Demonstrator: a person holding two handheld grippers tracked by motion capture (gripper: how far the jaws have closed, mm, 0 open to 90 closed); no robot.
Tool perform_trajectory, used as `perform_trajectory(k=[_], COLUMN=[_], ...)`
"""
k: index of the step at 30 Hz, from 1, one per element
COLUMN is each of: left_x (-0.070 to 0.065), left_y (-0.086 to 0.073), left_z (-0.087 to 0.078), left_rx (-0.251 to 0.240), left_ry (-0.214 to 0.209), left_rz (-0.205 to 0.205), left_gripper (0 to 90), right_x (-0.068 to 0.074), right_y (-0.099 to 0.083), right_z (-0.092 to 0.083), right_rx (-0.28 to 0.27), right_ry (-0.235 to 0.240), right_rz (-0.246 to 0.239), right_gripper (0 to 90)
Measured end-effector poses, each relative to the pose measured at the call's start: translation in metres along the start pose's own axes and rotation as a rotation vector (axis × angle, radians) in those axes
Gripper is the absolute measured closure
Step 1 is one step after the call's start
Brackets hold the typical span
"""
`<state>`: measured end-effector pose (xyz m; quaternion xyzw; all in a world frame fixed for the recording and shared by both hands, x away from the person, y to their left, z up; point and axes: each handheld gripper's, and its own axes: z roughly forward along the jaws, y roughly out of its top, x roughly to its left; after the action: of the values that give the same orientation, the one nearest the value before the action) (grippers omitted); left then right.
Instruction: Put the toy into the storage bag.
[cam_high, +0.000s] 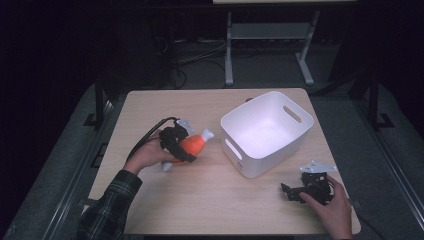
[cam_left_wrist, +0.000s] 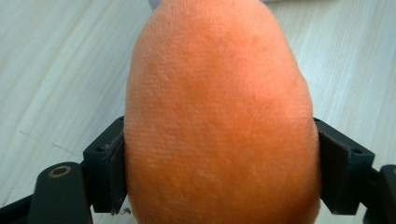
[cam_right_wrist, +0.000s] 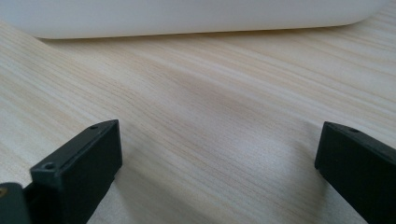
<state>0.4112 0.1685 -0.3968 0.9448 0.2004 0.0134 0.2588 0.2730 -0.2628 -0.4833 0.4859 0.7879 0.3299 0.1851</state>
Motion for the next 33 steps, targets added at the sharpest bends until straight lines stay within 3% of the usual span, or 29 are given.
perform_trajectory(k=[12,33], left_x=[0.002,-0.004], left_y=[0.0,0.032], left_z=[-0.018,-0.056], left_rx=[-0.104,-0.157], left_ry=[-0.008,0.012], left_rz=[-0.037,0.016], left_gripper=[19.1,18.9], right_x=[0.0,0.0], right_y=[0.0,0.0], right_z=[0.0,0.0], right_rx=[0.0,0.0], right_ry=[0.0,0.0], right_rz=[-0.001,0.0], right_gripper=[0.2,0.2])
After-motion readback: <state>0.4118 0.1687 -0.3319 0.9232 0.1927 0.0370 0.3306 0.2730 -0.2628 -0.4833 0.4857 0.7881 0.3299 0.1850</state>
